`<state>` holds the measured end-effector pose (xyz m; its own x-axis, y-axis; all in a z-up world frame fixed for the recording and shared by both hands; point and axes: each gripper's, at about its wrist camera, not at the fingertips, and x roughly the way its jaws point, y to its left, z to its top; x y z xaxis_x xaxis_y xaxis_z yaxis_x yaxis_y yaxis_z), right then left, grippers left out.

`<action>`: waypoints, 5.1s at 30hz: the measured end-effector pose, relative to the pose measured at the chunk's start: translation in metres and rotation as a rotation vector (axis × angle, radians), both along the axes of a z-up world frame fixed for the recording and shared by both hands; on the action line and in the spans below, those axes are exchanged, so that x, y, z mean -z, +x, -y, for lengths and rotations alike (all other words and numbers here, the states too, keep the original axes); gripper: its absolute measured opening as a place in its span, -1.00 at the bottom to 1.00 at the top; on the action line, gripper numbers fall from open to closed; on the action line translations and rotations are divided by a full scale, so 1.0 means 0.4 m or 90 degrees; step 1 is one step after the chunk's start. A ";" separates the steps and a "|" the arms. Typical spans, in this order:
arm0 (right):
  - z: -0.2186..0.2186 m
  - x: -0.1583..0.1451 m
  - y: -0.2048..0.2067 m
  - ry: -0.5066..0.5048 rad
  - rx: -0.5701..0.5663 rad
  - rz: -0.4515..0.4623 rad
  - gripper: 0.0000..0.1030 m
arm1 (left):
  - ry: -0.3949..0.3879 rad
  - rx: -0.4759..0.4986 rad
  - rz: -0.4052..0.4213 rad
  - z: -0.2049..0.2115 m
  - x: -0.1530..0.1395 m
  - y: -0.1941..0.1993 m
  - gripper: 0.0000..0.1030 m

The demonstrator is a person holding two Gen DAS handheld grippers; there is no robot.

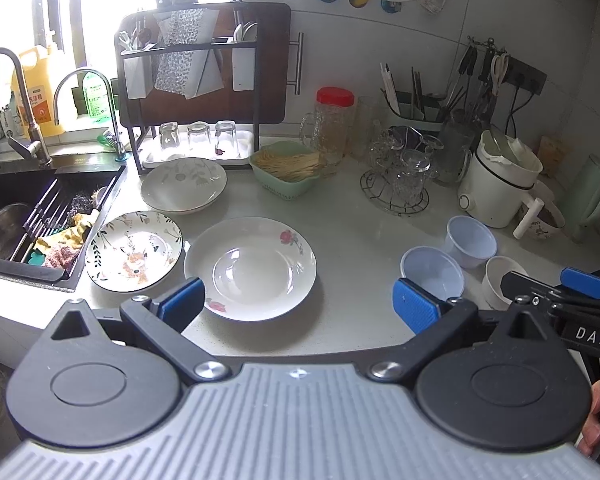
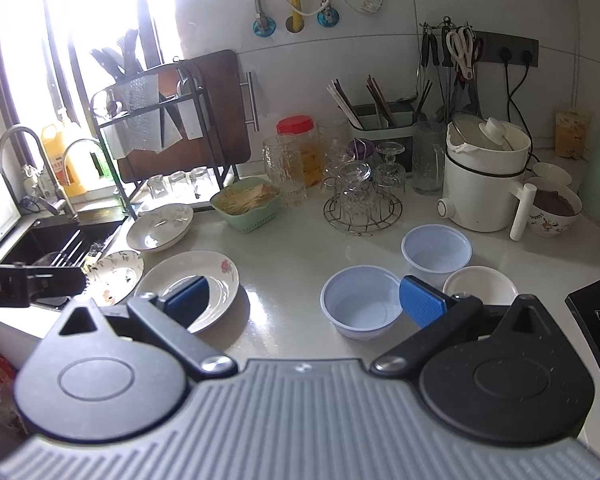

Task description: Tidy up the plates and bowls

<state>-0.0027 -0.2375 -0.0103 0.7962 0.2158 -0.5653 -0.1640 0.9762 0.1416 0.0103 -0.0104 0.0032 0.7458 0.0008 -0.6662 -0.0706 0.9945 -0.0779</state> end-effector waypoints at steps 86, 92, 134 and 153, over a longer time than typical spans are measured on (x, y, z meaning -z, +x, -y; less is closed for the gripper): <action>-0.032 0.038 0.014 0.046 0.020 -0.018 1.00 | -0.031 -0.020 -0.029 -0.115 0.054 0.066 0.97; -0.102 0.050 0.058 0.055 0.038 -0.029 1.00 | -0.037 -0.006 -0.025 -0.191 0.062 0.124 0.97; -0.669 0.162 0.296 0.053 0.005 -0.149 0.64 | -0.068 0.069 -0.113 -0.767 0.216 0.464 0.97; -0.898 0.299 0.341 0.051 -0.014 -0.249 0.15 | -0.078 0.130 -0.148 -1.012 0.361 0.553 0.95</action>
<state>0.1338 0.1215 -0.1297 0.5196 0.2855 -0.8053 -0.1029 0.9566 0.2727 0.2315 0.3944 -0.1410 0.5498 -0.2242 -0.8047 0.0997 0.9740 -0.2032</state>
